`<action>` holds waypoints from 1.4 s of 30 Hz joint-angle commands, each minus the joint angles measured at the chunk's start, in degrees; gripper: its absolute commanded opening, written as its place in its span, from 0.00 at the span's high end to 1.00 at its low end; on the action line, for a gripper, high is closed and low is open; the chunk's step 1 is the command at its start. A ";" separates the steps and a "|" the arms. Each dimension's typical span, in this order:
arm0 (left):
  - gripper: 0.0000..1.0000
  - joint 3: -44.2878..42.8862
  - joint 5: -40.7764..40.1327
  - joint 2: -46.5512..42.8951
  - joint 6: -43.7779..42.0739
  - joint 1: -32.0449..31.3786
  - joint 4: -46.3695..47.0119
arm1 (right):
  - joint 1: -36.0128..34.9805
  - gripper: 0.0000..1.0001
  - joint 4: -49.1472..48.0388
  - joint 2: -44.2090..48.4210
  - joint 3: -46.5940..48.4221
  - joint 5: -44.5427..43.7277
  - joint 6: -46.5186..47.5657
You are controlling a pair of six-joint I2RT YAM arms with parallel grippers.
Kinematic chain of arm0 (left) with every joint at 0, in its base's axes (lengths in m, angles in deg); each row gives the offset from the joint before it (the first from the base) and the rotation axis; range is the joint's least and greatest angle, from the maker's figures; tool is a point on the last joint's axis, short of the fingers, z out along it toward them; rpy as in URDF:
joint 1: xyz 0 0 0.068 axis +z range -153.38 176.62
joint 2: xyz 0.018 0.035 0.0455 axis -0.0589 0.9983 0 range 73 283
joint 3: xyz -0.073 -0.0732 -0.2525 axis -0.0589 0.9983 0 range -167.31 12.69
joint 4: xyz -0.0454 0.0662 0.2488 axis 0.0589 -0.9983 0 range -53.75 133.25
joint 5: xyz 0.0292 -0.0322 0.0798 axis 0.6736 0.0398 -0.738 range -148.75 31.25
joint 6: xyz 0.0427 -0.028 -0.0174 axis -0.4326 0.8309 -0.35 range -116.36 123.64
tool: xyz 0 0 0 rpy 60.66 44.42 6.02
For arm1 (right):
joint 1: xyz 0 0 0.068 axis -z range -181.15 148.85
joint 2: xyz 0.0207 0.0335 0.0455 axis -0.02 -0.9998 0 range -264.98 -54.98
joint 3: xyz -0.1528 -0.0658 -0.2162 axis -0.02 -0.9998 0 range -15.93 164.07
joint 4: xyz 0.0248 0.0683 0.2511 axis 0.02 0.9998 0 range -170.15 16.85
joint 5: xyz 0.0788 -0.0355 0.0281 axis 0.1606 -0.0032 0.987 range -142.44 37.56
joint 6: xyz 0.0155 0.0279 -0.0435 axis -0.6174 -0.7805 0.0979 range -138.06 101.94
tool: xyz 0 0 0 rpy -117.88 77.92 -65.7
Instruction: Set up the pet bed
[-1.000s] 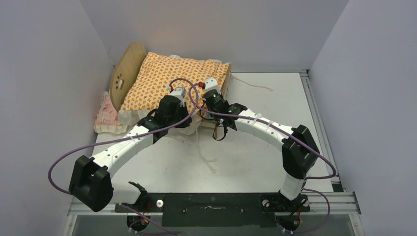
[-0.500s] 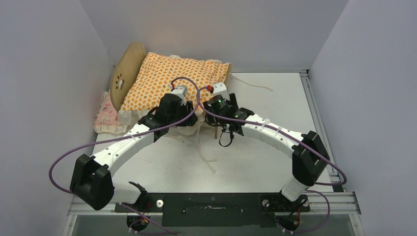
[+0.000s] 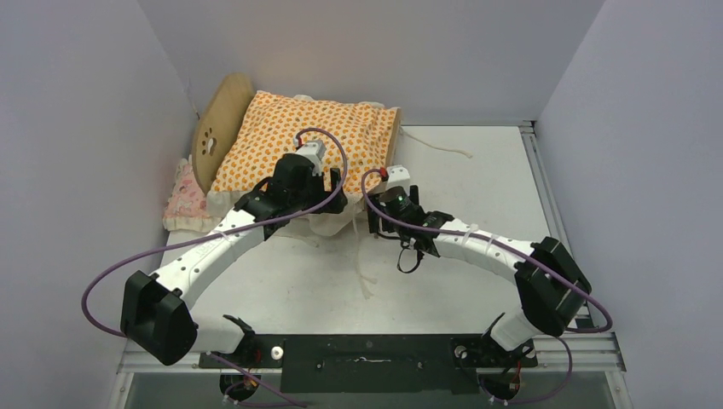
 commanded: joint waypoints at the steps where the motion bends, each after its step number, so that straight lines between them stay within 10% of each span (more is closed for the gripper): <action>1: 0.19 -1.20 -0.19 -1.57 -0.62 -0.14 -1.60 | 4.71 0.24 -5.86 0.49 0.70 -6.58 -3.66; 12: 0.20 0.59 0.59 -1.87 0.39 -0.23 -1.47 | 10.20 0.28 -4.80 2.90 2.57 -5.32 0.97; 21: 0.19 2.88 -1.30 -5.73 0.42 -0.24 -4.29 | 0.13 0.35 -14.24 15.36 -12.94 2.13 -2.45; 33: 0.19 5.32 -4.23 -11.26 1.28 -0.08 -8.55 | -6.87 0.58 -32.61 -9.60 -8.33 -9.89 -2.57; 42: 0.19 6.74 -6.14 -14.79 1.26 0.20 -11.26 | -3.52 0.50 -36.99 -19.48 -2.63 -12.61 -1.01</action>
